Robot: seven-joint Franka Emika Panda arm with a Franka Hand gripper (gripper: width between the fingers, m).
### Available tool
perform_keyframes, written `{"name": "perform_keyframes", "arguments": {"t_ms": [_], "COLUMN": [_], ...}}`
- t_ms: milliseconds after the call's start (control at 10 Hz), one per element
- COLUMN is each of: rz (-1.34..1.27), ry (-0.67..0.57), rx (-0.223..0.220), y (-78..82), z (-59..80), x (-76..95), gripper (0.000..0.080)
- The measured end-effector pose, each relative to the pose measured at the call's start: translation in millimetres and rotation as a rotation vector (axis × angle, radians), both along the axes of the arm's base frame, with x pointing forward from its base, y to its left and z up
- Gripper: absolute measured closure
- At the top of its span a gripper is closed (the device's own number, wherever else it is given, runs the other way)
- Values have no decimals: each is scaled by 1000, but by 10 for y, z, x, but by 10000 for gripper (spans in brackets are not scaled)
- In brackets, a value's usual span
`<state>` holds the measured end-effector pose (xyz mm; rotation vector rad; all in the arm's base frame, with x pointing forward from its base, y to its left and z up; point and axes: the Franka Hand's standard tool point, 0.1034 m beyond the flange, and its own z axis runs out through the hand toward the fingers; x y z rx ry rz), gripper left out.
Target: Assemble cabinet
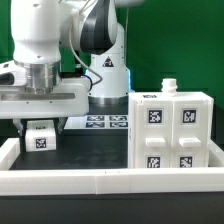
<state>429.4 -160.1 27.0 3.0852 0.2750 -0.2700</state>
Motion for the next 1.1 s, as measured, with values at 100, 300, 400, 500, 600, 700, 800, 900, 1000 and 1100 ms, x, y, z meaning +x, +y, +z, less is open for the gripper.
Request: {"name": "perform_keyframes", "arguments": {"t_ms": [100, 300, 400, 500, 600, 700, 800, 900, 1000, 1100], "rz": [3, -5, -15, -53, -108, -121, -168, -150, -149, -149], "ry": [-8, -29, -27, -23, -17, -23, -19, -12, -11, -9], "rx": [12, 26, 33, 33, 19, 15, 5, 8, 8, 7], "y": [137, 479, 649, 848, 1134, 1356, 1395, 1371, 1379, 1378], "z": [236, 629, 801, 979, 1219, 1385, 1384, 1355, 1348, 1337], "x": [88, 265, 321, 406, 579, 848, 970, 928, 926, 922], "gripper": [239, 239, 239, 239, 239, 239, 239, 239, 239, 239]}}
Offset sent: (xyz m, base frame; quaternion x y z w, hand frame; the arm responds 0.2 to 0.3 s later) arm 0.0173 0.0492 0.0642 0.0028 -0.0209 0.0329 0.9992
